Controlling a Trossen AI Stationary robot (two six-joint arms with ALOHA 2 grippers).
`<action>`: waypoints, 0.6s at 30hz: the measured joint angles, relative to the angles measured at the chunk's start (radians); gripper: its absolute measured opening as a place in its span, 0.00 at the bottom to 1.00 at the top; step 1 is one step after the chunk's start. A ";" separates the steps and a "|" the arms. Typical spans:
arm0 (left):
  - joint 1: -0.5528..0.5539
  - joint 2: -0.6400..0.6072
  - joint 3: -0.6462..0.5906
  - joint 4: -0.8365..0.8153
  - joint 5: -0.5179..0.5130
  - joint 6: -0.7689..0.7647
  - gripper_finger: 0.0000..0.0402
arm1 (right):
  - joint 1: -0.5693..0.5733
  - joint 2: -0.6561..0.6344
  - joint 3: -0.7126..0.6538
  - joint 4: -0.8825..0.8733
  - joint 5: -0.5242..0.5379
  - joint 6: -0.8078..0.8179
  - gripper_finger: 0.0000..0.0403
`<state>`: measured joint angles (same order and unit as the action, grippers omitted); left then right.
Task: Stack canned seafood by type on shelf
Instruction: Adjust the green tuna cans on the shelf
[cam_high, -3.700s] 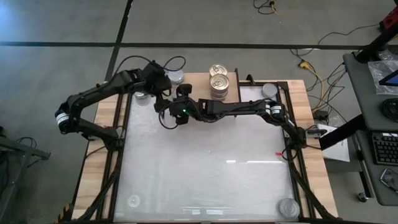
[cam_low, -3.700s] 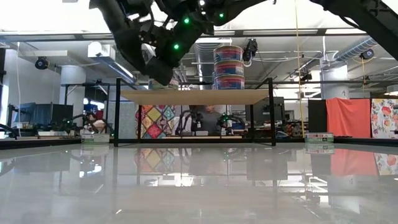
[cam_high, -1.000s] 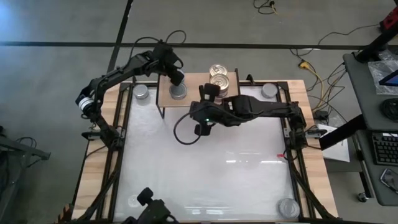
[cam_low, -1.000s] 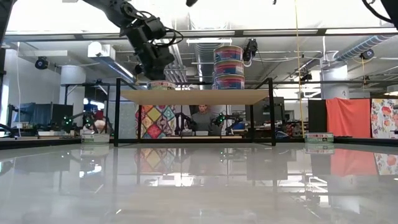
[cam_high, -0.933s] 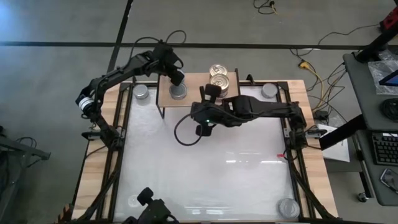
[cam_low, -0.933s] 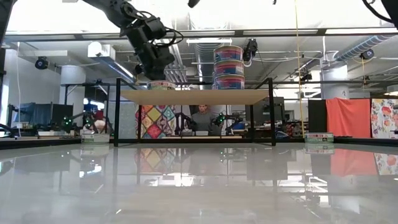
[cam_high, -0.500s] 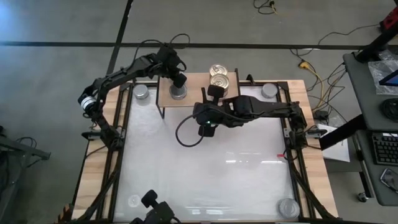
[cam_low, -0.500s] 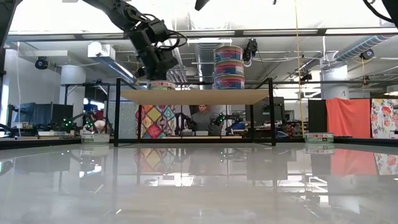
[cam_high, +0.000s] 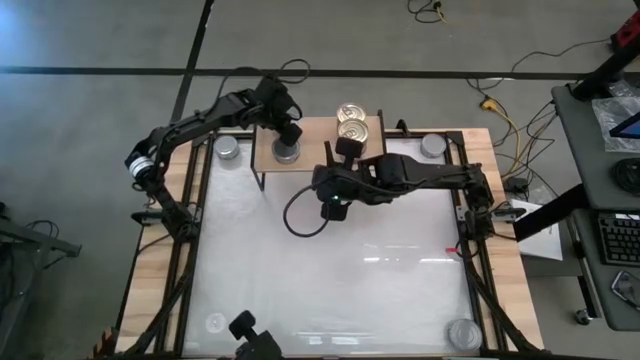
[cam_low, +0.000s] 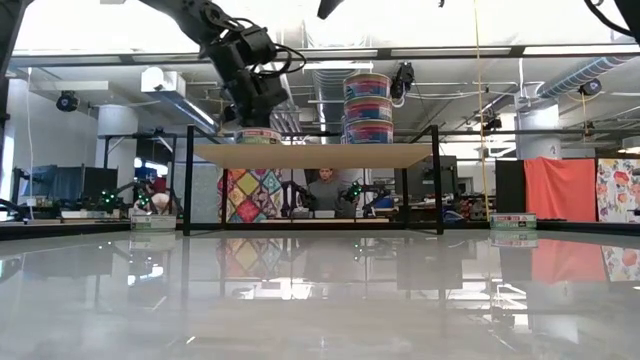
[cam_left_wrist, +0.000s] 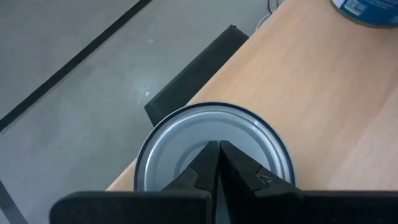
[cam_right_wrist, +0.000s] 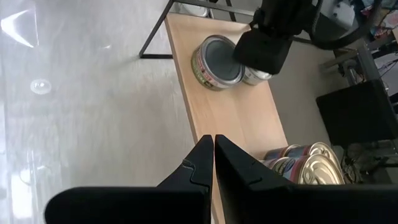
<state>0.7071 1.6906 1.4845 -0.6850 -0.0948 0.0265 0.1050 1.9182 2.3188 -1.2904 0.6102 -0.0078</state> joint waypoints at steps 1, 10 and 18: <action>0.000 -0.005 0.000 -0.005 0.000 0.000 0.00 | 0.000 0.000 0.000 0.000 0.000 0.000 0.02; 0.000 -0.059 0.018 -0.007 0.003 0.024 0.00 | 0.004 0.000 0.000 -0.013 0.000 0.024 0.02; -0.069 -0.162 -0.027 -0.084 0.189 0.005 0.00 | 0.011 0.000 0.000 -0.059 0.000 0.047 0.02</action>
<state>0.6381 1.5287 1.4575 -0.7687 0.0946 0.0314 0.1162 1.9179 2.3188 -1.3493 0.6098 0.0394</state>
